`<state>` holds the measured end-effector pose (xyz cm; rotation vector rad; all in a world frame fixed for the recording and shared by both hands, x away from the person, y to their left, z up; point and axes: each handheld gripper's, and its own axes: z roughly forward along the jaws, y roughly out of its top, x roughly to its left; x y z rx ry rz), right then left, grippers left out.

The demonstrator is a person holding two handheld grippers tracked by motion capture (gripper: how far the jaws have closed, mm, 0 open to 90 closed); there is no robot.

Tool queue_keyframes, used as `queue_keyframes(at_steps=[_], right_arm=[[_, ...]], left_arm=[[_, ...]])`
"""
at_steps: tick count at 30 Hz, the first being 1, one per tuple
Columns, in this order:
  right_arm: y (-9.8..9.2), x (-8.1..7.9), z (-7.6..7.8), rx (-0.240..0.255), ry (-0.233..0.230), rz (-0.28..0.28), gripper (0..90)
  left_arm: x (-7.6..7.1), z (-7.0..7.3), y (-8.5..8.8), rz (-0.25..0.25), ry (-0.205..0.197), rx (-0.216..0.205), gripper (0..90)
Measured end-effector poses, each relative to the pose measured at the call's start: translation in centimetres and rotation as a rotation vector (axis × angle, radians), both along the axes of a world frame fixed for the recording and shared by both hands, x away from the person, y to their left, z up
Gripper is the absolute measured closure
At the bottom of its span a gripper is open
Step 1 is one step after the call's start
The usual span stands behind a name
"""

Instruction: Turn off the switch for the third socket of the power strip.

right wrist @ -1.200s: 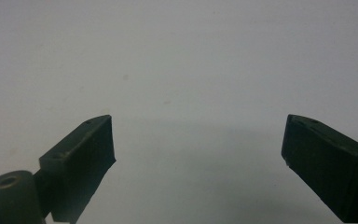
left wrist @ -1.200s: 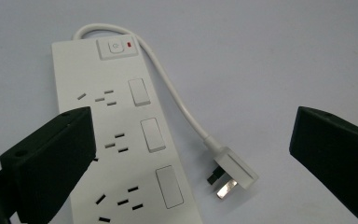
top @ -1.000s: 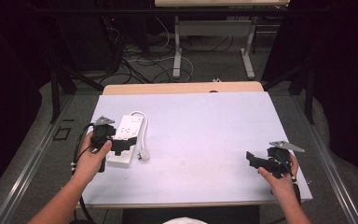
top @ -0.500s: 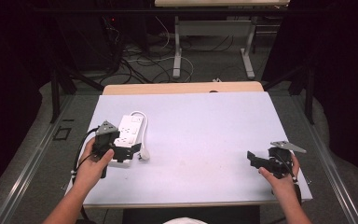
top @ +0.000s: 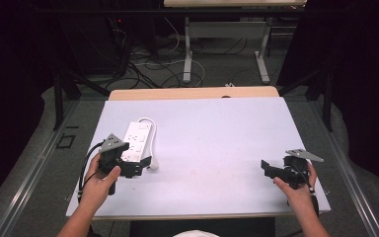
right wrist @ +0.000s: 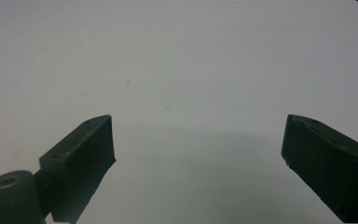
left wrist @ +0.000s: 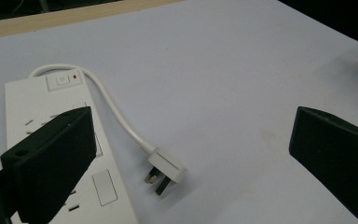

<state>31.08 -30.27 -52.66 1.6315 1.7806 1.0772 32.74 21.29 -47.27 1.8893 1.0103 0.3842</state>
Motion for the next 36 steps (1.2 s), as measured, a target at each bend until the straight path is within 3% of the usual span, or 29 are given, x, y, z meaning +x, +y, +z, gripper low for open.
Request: queue_keyframes(at_steps=[8, 15, 27, 36], right_arm=[[0.1, 0.0, 0.0, -0.012, 0.000, 0.014, 8.6], [0.3, 0.0, 0.0, -0.009, -0.010, 0.013, 8.6], [0.4, 0.0, 0.0, -0.009, -0.014, 0.028, 8.6], [0.5, 0.0, -0.1, -0.021, -0.020, 0.043, 8.6]], left_arm=[[-0.6, -1.4, 0.9, 0.024, 0.005, -0.035, 0.5], [-1.0, -2.7, 1.4, 0.045, 0.035, -0.065, 0.7], [-0.6, -5.4, 1.6, 0.050, 0.078, -0.064, 2.1], [-0.8, -6.4, 0.5, 0.007, 0.107, -0.051, 2.0]])
